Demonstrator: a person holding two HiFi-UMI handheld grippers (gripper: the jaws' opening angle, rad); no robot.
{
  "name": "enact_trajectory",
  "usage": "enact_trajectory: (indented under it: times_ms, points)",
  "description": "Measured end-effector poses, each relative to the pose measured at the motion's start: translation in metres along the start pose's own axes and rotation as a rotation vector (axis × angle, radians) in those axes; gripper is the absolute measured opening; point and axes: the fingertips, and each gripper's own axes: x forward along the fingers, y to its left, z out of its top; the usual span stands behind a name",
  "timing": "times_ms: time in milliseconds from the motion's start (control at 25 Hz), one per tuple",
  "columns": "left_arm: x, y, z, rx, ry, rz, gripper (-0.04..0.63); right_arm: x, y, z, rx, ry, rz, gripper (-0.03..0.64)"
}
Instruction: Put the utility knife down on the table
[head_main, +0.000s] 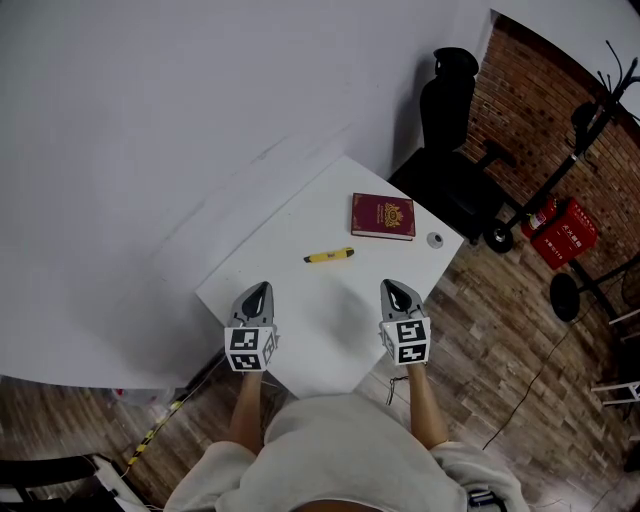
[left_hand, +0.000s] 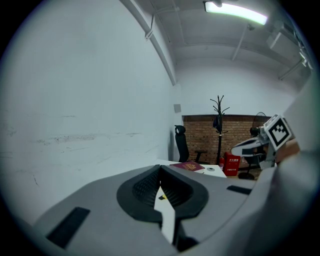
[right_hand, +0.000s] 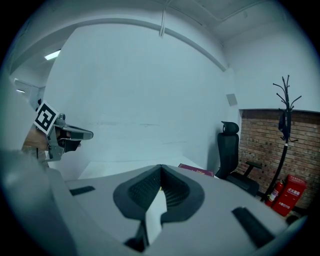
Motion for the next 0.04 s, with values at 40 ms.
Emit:
enact_trajectory:
  times_ms: [40]
  points:
    - [0.0006, 0.0003, 0.0, 0.0, -0.001, 0.0, 0.008, 0.0009, 0.0001, -0.0003, -0.001, 0.002, 0.0, -0.003]
